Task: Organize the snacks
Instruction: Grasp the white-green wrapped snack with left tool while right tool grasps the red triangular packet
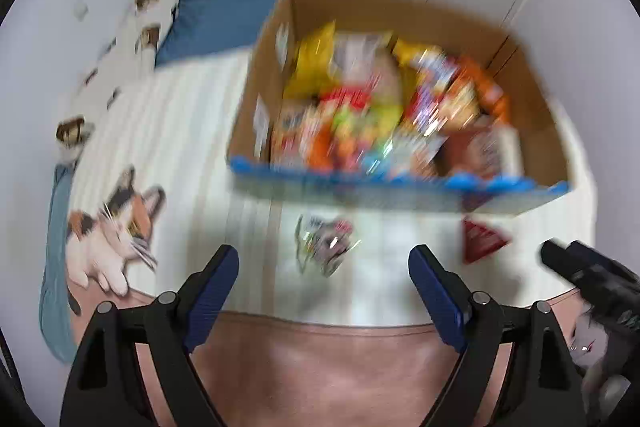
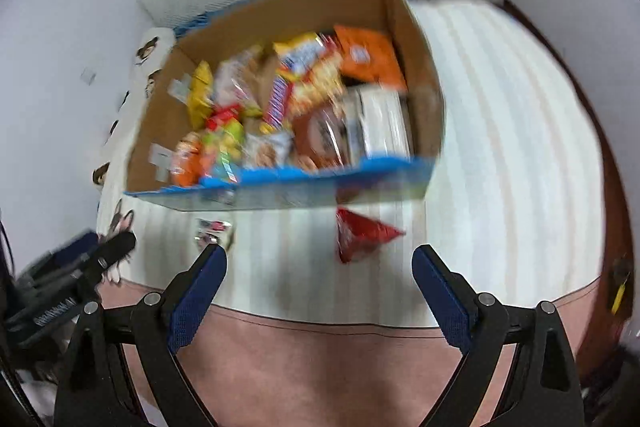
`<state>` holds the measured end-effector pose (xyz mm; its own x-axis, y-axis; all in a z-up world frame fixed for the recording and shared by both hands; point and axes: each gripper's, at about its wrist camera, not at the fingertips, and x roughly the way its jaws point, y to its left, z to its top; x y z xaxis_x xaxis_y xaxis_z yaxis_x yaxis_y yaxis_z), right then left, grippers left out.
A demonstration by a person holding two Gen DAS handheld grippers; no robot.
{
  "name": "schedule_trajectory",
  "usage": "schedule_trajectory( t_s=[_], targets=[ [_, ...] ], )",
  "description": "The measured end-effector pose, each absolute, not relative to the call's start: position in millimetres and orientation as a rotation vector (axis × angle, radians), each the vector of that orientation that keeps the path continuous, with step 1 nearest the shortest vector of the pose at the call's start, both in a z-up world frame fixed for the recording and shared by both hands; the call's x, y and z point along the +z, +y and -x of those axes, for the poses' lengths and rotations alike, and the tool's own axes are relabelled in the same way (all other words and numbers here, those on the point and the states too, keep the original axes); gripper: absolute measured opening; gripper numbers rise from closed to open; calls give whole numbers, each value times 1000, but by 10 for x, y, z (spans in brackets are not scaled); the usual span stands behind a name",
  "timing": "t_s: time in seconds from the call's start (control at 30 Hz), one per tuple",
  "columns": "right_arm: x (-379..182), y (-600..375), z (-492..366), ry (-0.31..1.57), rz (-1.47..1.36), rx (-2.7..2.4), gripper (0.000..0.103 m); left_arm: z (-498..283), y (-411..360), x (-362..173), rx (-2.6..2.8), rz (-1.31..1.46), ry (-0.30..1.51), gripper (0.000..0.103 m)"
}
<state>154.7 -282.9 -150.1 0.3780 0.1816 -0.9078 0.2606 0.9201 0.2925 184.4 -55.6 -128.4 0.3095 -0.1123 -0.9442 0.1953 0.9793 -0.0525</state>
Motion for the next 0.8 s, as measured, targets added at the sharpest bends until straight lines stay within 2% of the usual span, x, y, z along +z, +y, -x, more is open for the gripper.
schedule_trajectory(
  t_s=[0.17,0.33,0.37,0.4,0.43,0.47,0.5,0.8],
  targets=[
    [-2074,-2983,-1616,1244,-504,-91,96,-2037,-561,-1908,-193,-66,1379,87],
    [-2380,-3066,-1764,1236,-605,-86,95,-2243,-618,-2364,-209,-29,1484,87],
    [-2418,-3065,-1798,1235,-615,-85,92,-2268,-631,-2408,-210,-28,1482,86],
    [-2464,-3057,-1832,1237,-619,-85,83,-2279,-640,-2427,-213,-25,1472,82],
    [-2513,-3049,-1865,1242,-619,-90,75,-2283,-650,-2439,-216,-25,1463,69],
    [-2547,-3038,-1881,1246,-617,-94,57,-2279,-665,-2448,-215,-32,1459,56],
    [-2579,-3022,-1893,1249,-613,-94,43,-2266,-683,-2451,-210,-48,1455,56],
    [-2517,-2785,-1559,1272,-560,-13,40,-1706,-542,-2389,-241,-26,1469,56]
  ],
)
